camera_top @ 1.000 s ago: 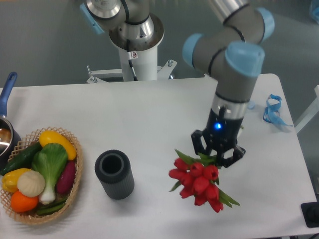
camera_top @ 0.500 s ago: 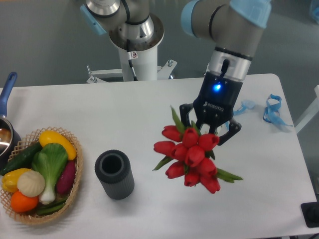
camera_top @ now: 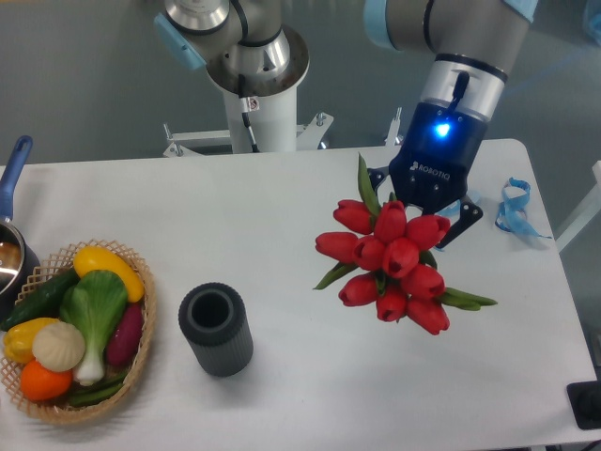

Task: Pick up the flowers from the table
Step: 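Lift the gripped tulip bunch up off the table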

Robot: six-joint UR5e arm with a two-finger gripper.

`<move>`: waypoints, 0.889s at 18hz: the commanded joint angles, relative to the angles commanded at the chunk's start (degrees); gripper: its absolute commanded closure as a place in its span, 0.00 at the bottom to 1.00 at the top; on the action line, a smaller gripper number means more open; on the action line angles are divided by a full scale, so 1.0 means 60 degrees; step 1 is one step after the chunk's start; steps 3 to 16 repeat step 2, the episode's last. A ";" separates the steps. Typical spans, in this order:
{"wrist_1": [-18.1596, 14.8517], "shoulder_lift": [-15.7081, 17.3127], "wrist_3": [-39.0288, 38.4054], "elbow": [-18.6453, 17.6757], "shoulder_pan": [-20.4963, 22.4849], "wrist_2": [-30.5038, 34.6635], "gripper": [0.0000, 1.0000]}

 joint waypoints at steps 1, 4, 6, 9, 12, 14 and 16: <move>0.0000 0.0000 0.0015 0.0000 0.0029 0.0000 0.75; 0.0000 0.0029 0.0015 0.0000 0.0029 -0.0015 0.75; 0.0000 0.0029 0.0015 0.0000 0.0029 -0.0015 0.75; 0.0000 0.0029 0.0015 0.0000 0.0029 -0.0015 0.75; 0.0000 0.0029 0.0015 0.0000 0.0029 -0.0015 0.75; 0.0000 0.0029 0.0015 0.0000 0.0029 -0.0015 0.75; 0.0000 0.0029 0.0015 0.0000 0.0029 -0.0015 0.75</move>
